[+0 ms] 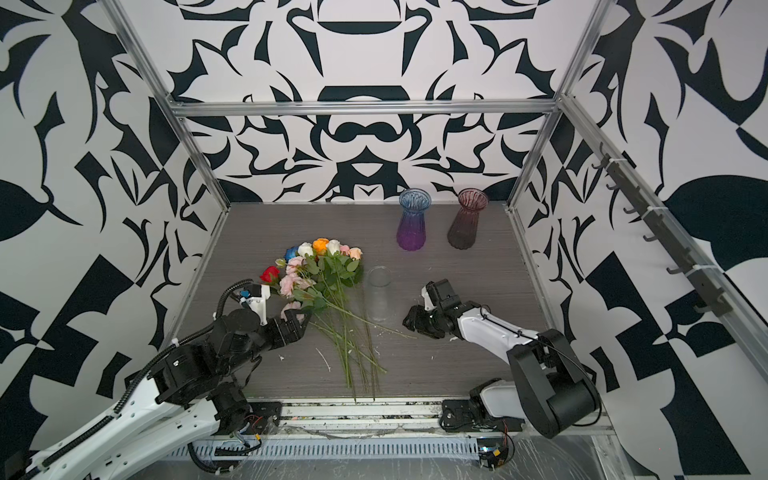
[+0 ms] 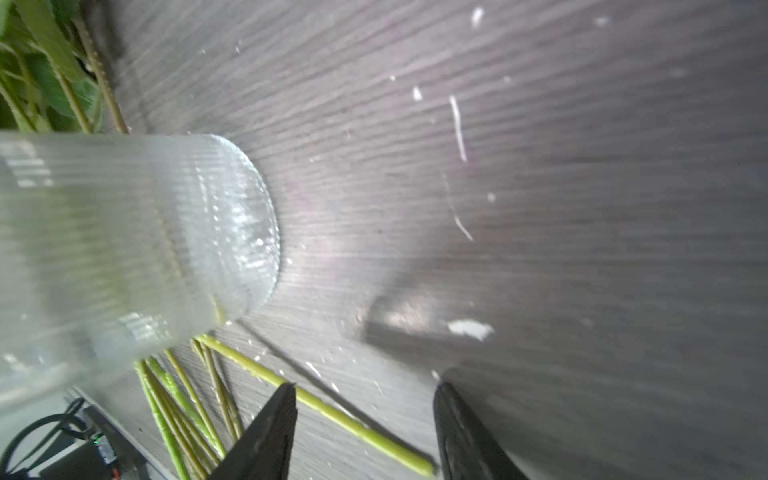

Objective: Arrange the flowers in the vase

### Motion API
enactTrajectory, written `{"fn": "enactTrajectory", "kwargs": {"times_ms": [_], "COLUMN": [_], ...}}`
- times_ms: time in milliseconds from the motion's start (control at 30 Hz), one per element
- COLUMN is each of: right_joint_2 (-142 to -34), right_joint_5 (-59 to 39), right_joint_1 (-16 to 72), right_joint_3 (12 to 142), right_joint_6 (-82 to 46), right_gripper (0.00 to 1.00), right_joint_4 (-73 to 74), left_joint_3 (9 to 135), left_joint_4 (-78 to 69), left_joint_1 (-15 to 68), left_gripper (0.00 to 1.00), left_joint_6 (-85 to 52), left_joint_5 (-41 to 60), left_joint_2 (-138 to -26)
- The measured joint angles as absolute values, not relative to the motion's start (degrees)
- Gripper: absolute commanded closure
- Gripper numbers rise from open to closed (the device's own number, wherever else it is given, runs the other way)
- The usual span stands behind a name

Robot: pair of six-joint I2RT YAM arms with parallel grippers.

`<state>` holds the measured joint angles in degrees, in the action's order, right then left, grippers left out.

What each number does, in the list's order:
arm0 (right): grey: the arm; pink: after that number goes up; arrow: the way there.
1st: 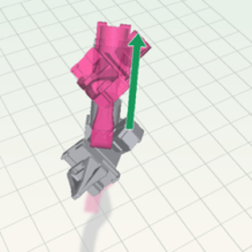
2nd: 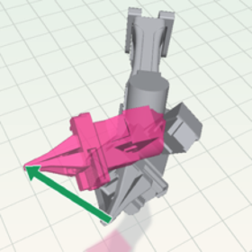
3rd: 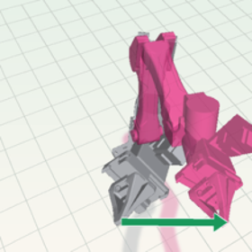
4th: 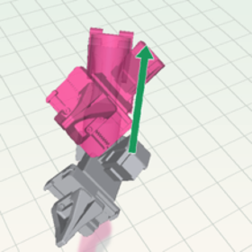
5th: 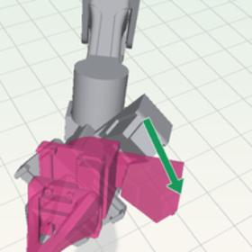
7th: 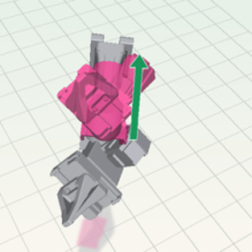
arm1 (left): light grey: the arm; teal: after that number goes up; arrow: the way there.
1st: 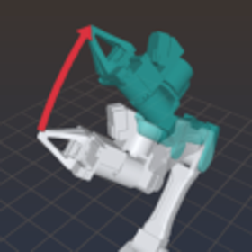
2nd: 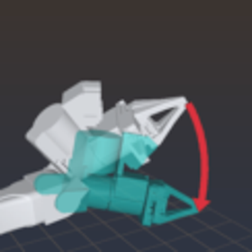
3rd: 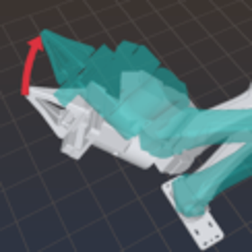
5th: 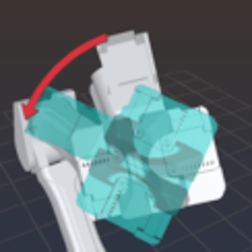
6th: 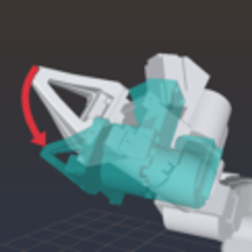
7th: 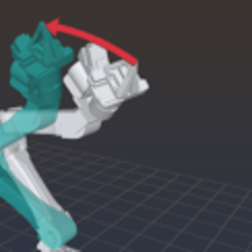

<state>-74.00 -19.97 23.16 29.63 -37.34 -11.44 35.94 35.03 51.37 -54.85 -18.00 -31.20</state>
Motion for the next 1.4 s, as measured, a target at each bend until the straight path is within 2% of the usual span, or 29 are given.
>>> {"fn": "enactTrajectory", "kwargs": {"times_ms": [167, 233, 367, 500, 600, 767, 967, 1133, 1233, 1400], "right_joint_2": [-63.2, -57.5, -43.0, -35.6, -38.1, -48.2, -58.7, -64.4, -66.0, -63.1], "right_joint_5": [-20.3, -19.1, -14.4, -9.3, -5.9, -1.8, -1.3, -4.5, -6.7, -7.3], "right_joint_1": [25.3, 28.9, 39.2, 42.2, 42.2, 42.1, 42.1, 42.1, 43.0, 49.5], "right_joint_3": [27.0, 25.2, 18.2, 11.8, 10.3, 10.4, 12.1, 12.7, 12.6, 12.6], "right_joint_6": [-33.8, -32.3, -27.4, -23.1, -22.2, -22.5, -23.0, -23.7, -25.0, -26.4], "right_gripper": [0.42, 0.42, 0.32, 0.46, 0.50, 0.45, 0.34, 0.38, 0.38, 0.38], "right_joint_4": [-13.3, -11.7, -5.7, -0.9, 0.3, 3.1, 6.9, 14.3, 17.0, 14.9], "left_joint_3": [35.7, 35.0, 34.0, 34.0, 34.1, 35.0, 36.5, 36.7, 36.7, 36.6], "left_joint_4": [35.3, 34.8, 33.3, 31.7, 31.5, 31.6, 31.8, 32.8, 33.3, 33.7], "left_joint_1": [51.4, 51.4, 51.4, 51.4, 51.4, 51.3, 51.3, 51.3, 51.3, 51.3], "left_gripper": [0.00, 0.01, 0.01, 0.01, 0.01, 0.01, 0.01, 0.01, 0.01, 0.00], "left_joint_6": [-55.8, -56.0, -56.2, -56.2, -56.1, -55.5, -54.8, -54.3, -54.2, -54.6], "left_joint_5": [-18.2, -18.6, -19.0, -19.0, -18.8, -18.4, -18.4, -18.4, -18.4, -18.5], "left_joint_2": [-31.1, -31.1, -31.9, -34.7, -36.9, -38.6, -38.4, -37.2, -36.2, -34.8]}}
